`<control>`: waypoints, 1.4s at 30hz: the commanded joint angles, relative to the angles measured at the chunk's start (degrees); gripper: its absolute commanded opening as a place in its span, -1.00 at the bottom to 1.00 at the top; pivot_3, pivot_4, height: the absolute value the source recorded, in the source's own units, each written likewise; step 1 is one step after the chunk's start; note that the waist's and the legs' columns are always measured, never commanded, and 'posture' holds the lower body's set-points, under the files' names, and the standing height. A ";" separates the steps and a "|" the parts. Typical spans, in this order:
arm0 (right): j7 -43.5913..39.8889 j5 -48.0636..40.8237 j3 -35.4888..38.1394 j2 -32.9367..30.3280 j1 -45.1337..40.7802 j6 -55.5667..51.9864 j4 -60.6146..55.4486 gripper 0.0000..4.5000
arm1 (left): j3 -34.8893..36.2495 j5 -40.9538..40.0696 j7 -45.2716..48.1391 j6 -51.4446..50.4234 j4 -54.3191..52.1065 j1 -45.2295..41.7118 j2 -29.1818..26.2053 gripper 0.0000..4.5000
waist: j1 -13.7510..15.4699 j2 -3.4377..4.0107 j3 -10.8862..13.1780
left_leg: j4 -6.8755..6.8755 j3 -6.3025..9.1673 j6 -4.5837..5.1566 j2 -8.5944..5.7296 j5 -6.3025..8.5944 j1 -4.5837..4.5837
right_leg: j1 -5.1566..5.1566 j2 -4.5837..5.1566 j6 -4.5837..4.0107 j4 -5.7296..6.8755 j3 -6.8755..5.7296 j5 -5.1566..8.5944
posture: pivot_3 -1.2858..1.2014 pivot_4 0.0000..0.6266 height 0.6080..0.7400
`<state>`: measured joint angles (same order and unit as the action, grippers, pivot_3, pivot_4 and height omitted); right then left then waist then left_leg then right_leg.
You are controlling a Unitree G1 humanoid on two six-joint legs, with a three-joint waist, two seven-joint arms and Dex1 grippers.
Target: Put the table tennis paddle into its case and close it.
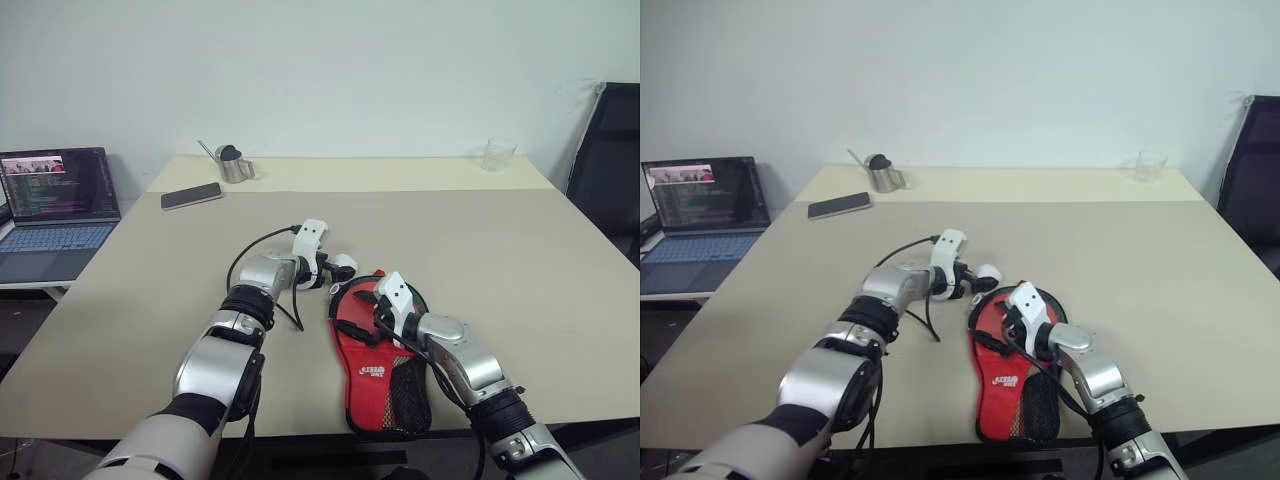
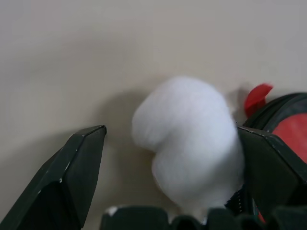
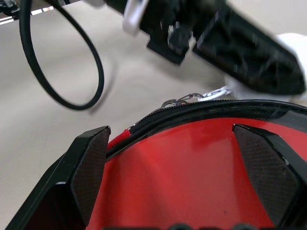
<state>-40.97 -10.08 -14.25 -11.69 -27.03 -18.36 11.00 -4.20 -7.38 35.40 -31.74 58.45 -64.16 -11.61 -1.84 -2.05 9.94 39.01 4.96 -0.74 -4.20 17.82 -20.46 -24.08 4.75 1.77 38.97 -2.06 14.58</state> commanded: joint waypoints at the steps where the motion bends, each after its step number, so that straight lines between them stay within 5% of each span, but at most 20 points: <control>1: 0.04 0.65 -1.14 0.33 1.97 -2.16 0.40 0.99 | -0.14 1.98 -1.02 1.72 3.57 -2.26 1.63 1.00 | 0.05 -0.01 -0.10 | 0.00 0.00 0.00 -0.01 0.00 0.00 | 0.01 0.01 0.00 0.00 0.00 0.00 | 0.03 -0.52 1.00; 4: 0.21 0.71 -1.10 0.24 2.33 -2.56 -0.30 0.99 | 0.06 3.46 -2.69 3.31 6.36 -3.31 2.47 1.00 | 0.16 -0.03 -0.30 | 0.00 0.02 0.00 -0.02 0.00 0.00 | 0.02 0.02 0.00 0.00 -0.02 0.00 | 0.03 -0.52 1.00; 14: 0.84 0.82 -0.91 0.50 2.94 -3.87 -1.55 1.00 | -1.26 9.23 -6.73 10.93 12.27 -8.38 4.09 -0.50 | 0.11 -0.04 -0.34 | -0.01 0.03 0.00 -0.03 0.00 0.00 | 0.01 0.03 0.01 0.00 -0.03 0.00 | 0.03 -0.52 1.00; 17: 0.85 0.83 -0.87 0.47 2.83 -4.25 -1.68 1.00 | -2.69 11.82 -7.51 13.89 14.07 -10.10 4.44 -0.81 | 0.12 -0.04 -0.34 | -0.01 0.03 0.00 -0.04 0.00 0.00 | 0.02 0.03 0.02 0.01 -0.02 -0.01 | 0.03 -0.52 1.00; 42: 1.75 0.03 -0.68 -3.19 9.20 -12.75 -12.49 1.00 | -15.01 35.01 -30.19 30.90 20.41 -17.59 8.80 -0.84 | 0.38 -0.07 -0.31 | -0.01 0.08 0.01 -0.08 0.00 -0.26 | -0.09 0.06 0.09 -0.10 -0.09 -0.01 | 0.03 -0.52 1.00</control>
<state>-39.64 -10.10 -14.52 -14.05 -20.07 -27.69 -2.37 -18.79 26.26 8.65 -2.97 80.39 -78.16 -2.29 -1.46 -2.12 9.63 38.99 5.05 -0.73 -4.27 17.82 -20.72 -24.17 4.81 1.86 38.87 -2.15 14.57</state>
